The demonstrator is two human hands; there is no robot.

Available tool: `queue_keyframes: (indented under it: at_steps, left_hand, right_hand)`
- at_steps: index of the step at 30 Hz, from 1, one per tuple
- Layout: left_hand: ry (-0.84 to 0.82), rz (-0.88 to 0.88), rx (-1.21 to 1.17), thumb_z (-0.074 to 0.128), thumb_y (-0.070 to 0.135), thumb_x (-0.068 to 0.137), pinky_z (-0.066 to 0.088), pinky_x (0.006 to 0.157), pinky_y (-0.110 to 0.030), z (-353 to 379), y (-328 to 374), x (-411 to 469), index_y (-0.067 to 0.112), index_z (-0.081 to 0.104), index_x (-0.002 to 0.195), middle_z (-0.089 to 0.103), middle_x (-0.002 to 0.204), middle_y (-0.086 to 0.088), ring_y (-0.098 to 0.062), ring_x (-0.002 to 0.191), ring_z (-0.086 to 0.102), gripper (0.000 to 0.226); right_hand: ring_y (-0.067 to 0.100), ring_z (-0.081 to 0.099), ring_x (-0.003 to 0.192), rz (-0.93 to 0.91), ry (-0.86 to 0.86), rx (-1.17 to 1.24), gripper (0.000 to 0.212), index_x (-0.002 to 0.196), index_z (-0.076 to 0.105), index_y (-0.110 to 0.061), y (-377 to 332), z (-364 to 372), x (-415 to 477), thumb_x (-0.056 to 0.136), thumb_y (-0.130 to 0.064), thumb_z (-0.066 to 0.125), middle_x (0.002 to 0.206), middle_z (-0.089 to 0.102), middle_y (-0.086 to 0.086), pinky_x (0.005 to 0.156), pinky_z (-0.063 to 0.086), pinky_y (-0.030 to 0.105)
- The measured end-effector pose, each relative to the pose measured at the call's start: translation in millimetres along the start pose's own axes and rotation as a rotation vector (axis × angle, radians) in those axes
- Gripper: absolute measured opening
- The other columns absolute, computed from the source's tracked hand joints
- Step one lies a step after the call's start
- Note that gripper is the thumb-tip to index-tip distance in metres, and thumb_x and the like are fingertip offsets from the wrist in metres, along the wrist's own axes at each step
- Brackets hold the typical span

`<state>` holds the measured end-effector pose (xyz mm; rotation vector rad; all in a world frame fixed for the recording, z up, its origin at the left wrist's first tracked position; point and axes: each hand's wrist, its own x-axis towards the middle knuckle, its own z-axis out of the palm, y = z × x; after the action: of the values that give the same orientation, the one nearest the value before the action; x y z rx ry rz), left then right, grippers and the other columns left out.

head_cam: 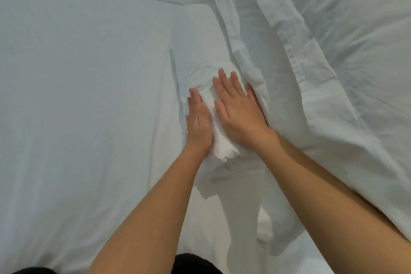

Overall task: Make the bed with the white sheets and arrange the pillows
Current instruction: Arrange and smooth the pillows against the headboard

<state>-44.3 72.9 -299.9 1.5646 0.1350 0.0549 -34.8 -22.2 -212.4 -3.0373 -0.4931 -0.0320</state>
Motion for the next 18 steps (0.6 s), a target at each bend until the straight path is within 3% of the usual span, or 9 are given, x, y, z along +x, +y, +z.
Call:
queue_keyframes:
  at_steps: [6,10,14,18]
  left_hand:
    - [-0.009,0.017,-0.014,0.010,0.051,0.101,-0.014,0.119,-0.032,1.2,4.1,29.0,0.032,0.003,0.155,-0.001,0.162,0.016,0.004,0.146,-0.005,0.057]
    - [0.003,-0.023,0.008,0.014,0.032,0.107,-0.007,0.122,-0.036,-3.9,-4.6,35.7,0.027,-0.001,0.154,-0.005,0.162,0.013,0.002,0.146,-0.006,0.049]
    - [0.016,-0.040,-0.113,0.017,0.054,0.101,0.003,0.123,-0.035,-5.2,-14.9,48.6,0.028,0.005,0.155,0.002,0.162,0.013,0.001,0.147,0.002,0.061]
    - [-0.051,-0.011,-0.134,0.020,0.059,0.097,0.004,0.123,-0.037,-7.8,-18.1,63.9,0.036,0.007,0.153,0.005,0.162,0.015,0.003,0.146,0.003,0.061]
  right_hand:
    - [0.013,-0.006,0.151,-0.018,-0.057,-0.025,0.057,0.157,0.010,-0.017,2.3,-3.7,33.5,0.103,-0.031,0.025,0.164,-0.001,-0.004,0.121,-0.001,0.040]
    - [0.015,-0.005,0.151,0.001,-0.125,-0.050,0.057,0.157,0.009,-0.016,3.8,-2.0,51.8,0.103,-0.029,0.024,0.165,-0.002,-0.001,0.120,-0.003,0.041]
    - [0.017,-0.007,0.151,0.026,-0.112,-0.023,0.058,0.156,0.007,-0.013,0.6,-4.4,71.9,0.103,-0.026,0.026,0.164,-0.004,0.001,0.119,-0.007,0.038]
    - [0.015,-0.006,0.151,-0.023,-0.147,-0.058,0.057,0.156,0.008,-0.014,-5.9,1.7,87.1,0.103,-0.029,0.022,0.165,-0.002,-0.001,0.121,-0.006,0.043]
